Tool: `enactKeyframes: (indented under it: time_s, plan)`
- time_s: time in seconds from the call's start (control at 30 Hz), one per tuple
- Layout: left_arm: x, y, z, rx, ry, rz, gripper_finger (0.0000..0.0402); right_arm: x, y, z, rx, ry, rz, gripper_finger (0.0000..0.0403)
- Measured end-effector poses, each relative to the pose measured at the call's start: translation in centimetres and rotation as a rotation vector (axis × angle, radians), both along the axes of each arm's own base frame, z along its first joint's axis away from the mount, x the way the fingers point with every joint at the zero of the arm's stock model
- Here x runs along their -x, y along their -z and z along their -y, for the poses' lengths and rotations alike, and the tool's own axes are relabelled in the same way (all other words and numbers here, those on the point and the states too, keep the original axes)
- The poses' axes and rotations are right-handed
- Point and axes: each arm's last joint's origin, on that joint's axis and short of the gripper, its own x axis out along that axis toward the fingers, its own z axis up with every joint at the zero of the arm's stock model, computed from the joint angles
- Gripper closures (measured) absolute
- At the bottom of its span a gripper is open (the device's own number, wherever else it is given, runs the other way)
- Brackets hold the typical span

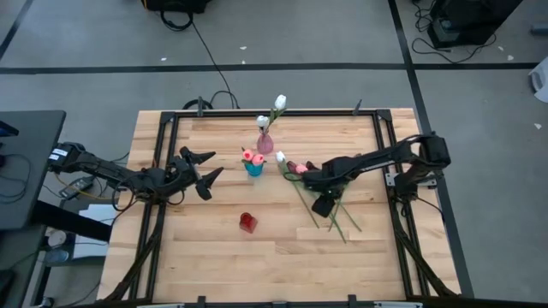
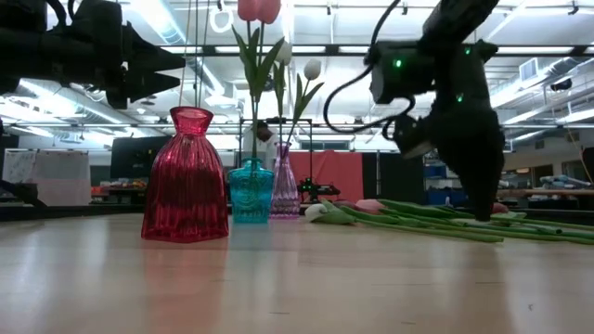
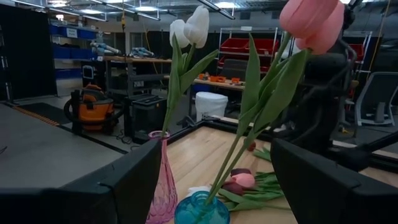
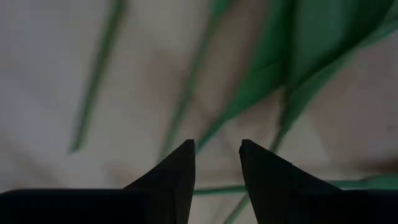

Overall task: Sort flowers into vase by color
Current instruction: Put the middle red flower into the red vase

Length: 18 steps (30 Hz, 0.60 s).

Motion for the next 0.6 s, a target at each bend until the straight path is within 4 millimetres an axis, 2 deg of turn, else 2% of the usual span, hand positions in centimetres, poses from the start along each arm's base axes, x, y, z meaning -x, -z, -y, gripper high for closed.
enactKeyframes:
  time_s: [0.37,0.47,0.6]
  plan:
    - [0.0,0.0,0.0,-0.002,-0.002,-0.001,0.0094,-0.5,1.4,0.1,0.045,-0.006,-0.023,0.0273]
    - [0.0,0.0,0.0,-0.002,-0.002,-0.001,0.0094,-0.6,1.4,0.2,0.057,-0.011,-0.026,0.0298]
    - [0.0,0.0,0.0,-0.002,-0.002,-0.001,0.0094,-0.4,1.2,0.4,0.061,-0.042,-0.023,0.0357]
